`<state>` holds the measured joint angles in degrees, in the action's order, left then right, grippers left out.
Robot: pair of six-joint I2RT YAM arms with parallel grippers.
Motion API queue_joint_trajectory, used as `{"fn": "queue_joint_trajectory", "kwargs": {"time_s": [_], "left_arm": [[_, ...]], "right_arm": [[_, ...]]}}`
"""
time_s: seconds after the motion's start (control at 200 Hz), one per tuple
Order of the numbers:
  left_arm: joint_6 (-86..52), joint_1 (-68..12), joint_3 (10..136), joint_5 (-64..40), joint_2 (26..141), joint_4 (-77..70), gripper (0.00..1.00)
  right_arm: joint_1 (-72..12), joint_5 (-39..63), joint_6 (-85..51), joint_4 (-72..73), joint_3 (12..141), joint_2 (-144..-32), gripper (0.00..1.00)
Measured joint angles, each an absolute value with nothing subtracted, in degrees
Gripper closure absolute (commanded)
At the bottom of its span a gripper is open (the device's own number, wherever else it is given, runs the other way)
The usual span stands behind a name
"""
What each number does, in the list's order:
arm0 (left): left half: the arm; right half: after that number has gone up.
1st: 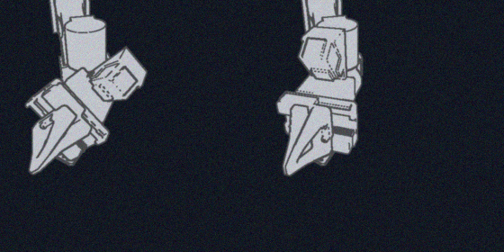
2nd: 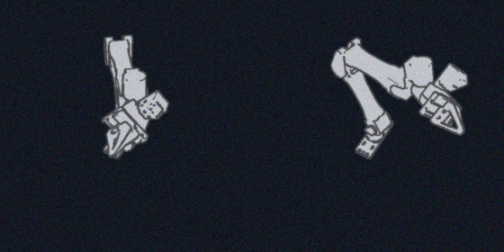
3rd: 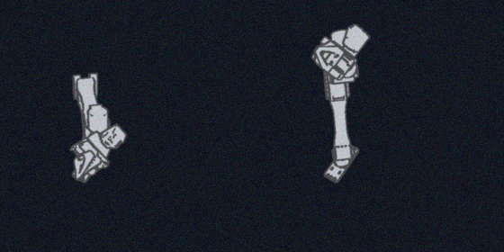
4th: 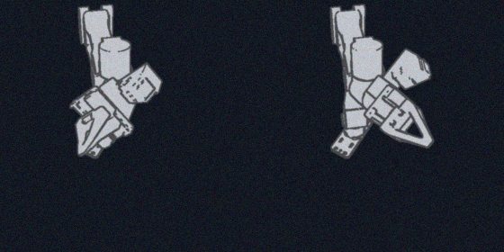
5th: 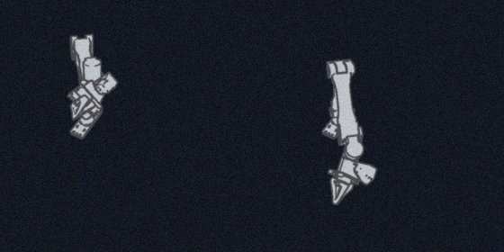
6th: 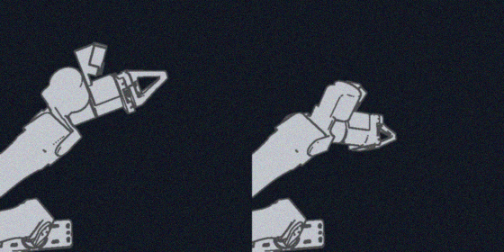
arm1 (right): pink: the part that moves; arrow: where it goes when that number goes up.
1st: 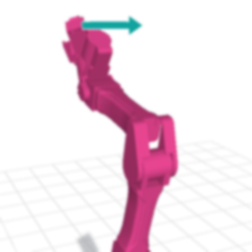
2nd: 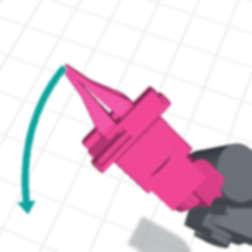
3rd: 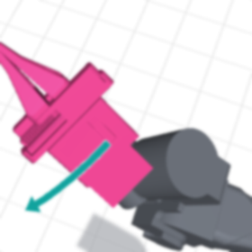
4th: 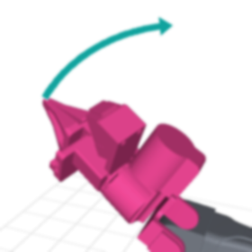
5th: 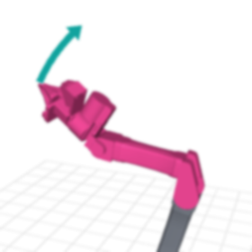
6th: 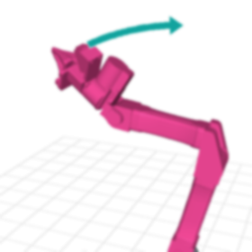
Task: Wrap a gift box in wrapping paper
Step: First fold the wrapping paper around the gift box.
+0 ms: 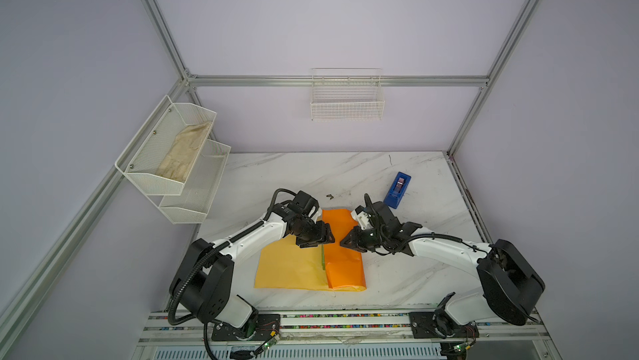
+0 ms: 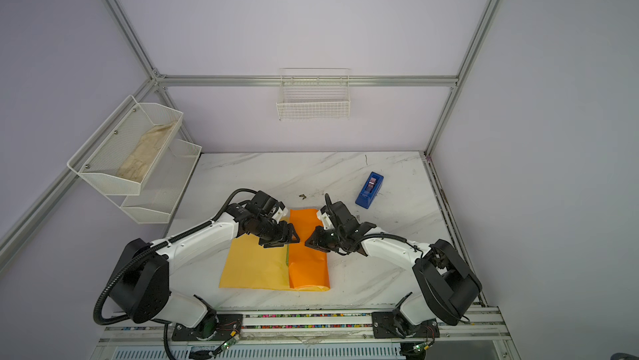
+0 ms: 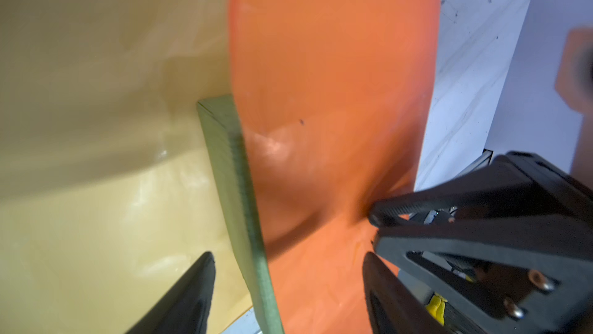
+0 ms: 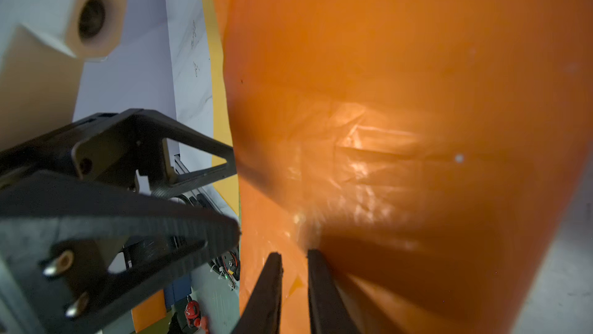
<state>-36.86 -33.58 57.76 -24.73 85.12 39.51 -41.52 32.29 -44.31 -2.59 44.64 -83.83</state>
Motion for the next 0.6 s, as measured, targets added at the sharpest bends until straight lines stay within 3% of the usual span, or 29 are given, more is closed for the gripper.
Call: {"fn": "queue_joint_trajectory", "kwargs": {"time_s": [0.25,0.6], "left_arm": [[-36.73,-37.19,57.19,-23.49,84.77,42.19,0.33],[-36.42,-37.23,56.93,-21.61,86.54,43.72,0.52]], "right_arm": [[-41.52,32.32,-44.31,-2.2,44.64,-84.09,0.8],[-40.64,29.76,-44.49,-6.76,47.0,-82.15,0.69]]}}
